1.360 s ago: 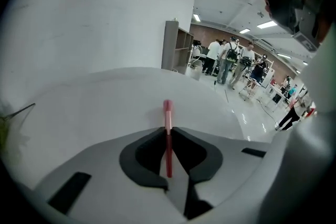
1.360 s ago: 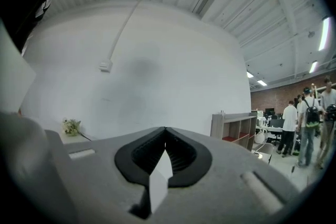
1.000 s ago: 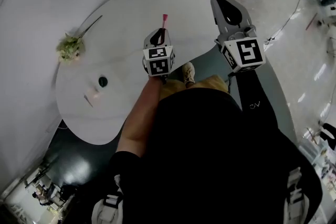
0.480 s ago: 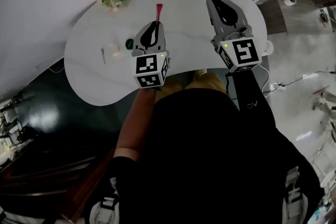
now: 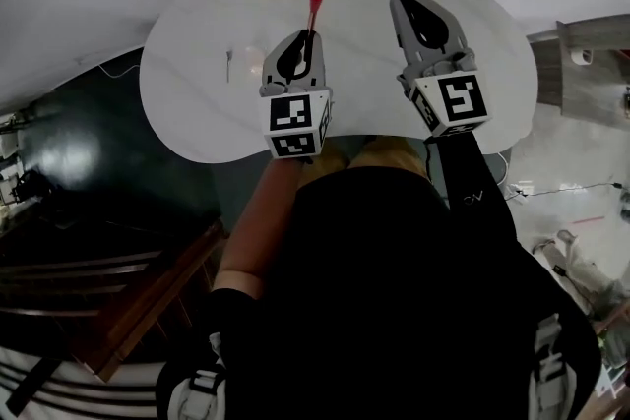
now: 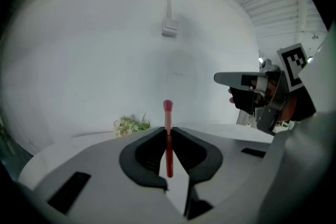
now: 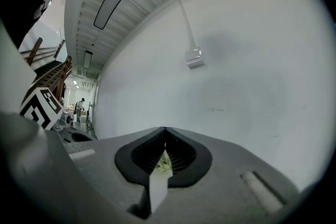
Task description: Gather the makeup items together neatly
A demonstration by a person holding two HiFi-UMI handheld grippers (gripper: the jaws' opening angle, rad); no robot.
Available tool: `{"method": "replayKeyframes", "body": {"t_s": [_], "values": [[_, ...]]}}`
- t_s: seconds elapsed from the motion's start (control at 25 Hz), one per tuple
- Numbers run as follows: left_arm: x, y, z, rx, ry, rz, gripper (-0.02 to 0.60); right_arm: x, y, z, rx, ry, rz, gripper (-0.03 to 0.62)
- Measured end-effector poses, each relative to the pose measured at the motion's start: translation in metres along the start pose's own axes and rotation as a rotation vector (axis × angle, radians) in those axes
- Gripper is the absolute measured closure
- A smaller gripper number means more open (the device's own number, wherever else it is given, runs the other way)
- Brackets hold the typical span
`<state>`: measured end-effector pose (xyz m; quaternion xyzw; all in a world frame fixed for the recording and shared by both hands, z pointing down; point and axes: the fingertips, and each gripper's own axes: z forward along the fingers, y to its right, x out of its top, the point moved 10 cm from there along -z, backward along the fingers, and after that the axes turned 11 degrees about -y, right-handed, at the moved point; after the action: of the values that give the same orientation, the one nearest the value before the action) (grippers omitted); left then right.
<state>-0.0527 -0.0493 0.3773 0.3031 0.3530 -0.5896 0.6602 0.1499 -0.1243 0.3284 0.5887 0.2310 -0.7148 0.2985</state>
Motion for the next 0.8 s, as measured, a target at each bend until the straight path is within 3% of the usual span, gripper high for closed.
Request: {"method": "replayKeyframes", "body": {"t_s": [0.48,0.64,0.8], "values": [[-0.078,-0.001,0.080,0.028,-0.255,-0.169,0.540,-0.024,0.004,0.004,-0.003,-0.101,-0.029,0.588],[-0.102,-0.003,0.092,0.031,-0.345,-0.293,0.540,-0.024,0.009,0.003,-0.004,-0.108,-0.037,0.588],[-0.113,-0.003,0.097,0.039,-0.380,-0.332,0.540,-0.024,0.010,0.002,0.000,-0.112,-0.040,0.588]]}}
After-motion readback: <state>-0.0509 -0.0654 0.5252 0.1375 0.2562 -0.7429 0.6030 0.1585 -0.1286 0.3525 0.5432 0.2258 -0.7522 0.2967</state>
